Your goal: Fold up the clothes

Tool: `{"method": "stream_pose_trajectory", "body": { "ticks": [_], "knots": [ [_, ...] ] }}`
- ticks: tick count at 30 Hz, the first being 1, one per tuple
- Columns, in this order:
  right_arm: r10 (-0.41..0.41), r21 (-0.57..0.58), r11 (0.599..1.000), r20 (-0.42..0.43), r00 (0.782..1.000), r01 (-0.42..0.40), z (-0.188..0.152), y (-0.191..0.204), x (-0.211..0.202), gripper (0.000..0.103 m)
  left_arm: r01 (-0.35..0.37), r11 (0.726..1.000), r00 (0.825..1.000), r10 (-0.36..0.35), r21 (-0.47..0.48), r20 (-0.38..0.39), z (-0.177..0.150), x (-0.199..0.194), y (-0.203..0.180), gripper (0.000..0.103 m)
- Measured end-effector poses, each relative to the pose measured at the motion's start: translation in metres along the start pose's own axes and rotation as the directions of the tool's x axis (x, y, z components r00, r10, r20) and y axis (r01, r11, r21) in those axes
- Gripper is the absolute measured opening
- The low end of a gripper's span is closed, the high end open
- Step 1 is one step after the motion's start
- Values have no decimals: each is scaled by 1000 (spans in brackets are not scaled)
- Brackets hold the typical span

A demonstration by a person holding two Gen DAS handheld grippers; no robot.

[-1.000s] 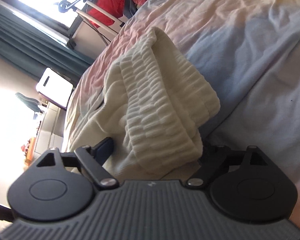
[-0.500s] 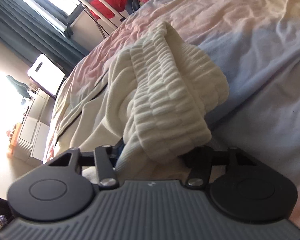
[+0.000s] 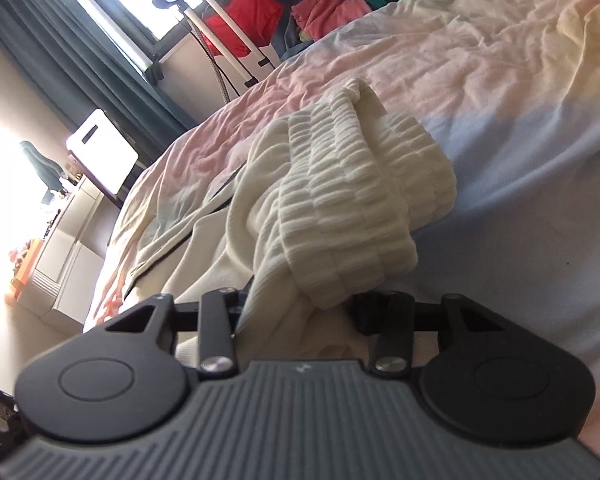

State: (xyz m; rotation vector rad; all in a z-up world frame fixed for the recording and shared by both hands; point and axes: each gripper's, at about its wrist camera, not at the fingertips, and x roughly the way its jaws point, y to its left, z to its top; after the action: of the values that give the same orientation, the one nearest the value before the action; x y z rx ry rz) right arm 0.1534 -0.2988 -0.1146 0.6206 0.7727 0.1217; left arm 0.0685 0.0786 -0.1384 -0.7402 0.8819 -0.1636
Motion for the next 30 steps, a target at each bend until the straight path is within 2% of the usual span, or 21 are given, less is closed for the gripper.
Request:
{"method": "stream_pose_trajectory", "body": {
  "ticks": [6,9,10,11,13,15,17,19,22,27,30],
  "knots": [
    [12,107,994,-122,992,1,-4,-22,-7,55,0,1000,1000,0,12,-7,-2,1,-1,82],
    [25,127,992,-168,985,-3,-6,-27,-2,64,-1,1000,1000,2,18,-7,-2,1,-1,82],
    [27,135,991,-186,982,-2,-8,-29,3,75,-2,1000,1000,2,15,-6,-2,2,-1,82],
    [35,144,990,-228,973,-2,-10,-31,13,80,-5,1000,1000,6,14,-2,-2,2,-1,82],
    [44,142,990,-251,967,-9,-16,-27,23,80,-11,1000,1000,11,10,7,-1,3,-1,76],
    [21,82,997,-219,976,-3,-15,-16,16,71,-13,1000,1000,13,2,19,-1,1,0,72],
    [25,57,998,-178,984,-15,-13,-9,3,48,-5,1000,1000,5,7,29,0,-2,-1,66],
    [43,45,998,-130,991,-38,-10,-4,-12,40,20,1000,998,-21,19,52,-1,-9,-6,56],
    [44,-6,999,-54,998,-44,-10,12,-36,34,69,996,993,-73,52,92,-3,-27,-18,46],
    [102,-3,995,64,993,-102,-1,19,-87,32,179,982,974,-186,61,128,2,-59,-44,43],
    [130,25,991,118,984,-134,7,11,-116,31,228,969,961,-240,100,139,1,-72,-79,42]
  ]
}}
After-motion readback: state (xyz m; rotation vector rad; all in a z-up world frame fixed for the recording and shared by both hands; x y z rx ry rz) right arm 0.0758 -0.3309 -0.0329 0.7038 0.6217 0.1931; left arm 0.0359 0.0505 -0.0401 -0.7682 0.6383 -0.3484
